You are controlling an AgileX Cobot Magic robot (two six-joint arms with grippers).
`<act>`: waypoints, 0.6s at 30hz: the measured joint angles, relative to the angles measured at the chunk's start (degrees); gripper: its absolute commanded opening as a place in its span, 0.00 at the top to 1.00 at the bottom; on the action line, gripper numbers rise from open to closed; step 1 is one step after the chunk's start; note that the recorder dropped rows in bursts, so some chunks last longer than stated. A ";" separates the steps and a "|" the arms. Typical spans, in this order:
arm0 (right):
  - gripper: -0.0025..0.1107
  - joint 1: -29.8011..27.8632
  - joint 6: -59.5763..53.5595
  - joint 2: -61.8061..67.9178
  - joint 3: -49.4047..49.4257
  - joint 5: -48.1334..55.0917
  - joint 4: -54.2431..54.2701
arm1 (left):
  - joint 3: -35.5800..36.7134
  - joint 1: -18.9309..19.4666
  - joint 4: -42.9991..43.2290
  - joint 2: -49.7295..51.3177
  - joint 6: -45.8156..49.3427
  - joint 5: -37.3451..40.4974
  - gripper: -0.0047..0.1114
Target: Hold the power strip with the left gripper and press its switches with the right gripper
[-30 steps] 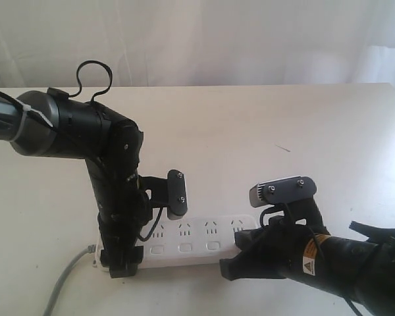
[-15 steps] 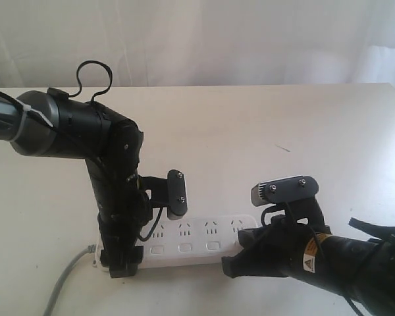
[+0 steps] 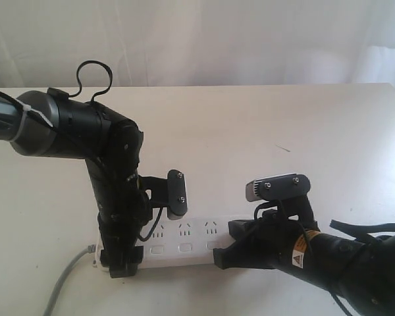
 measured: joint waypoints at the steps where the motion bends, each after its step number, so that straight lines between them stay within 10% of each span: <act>1: 0.98 0.00 0.00 -0.10 0.00 0.12 0.00 | 0.00 0.00 0.00 0.00 0.00 0.00 0.96; 18: 0.98 -0.26 0.14 -3.33 0.12 3.21 -1.42 | 0.00 0.00 0.76 0.00 0.00 -0.10 0.96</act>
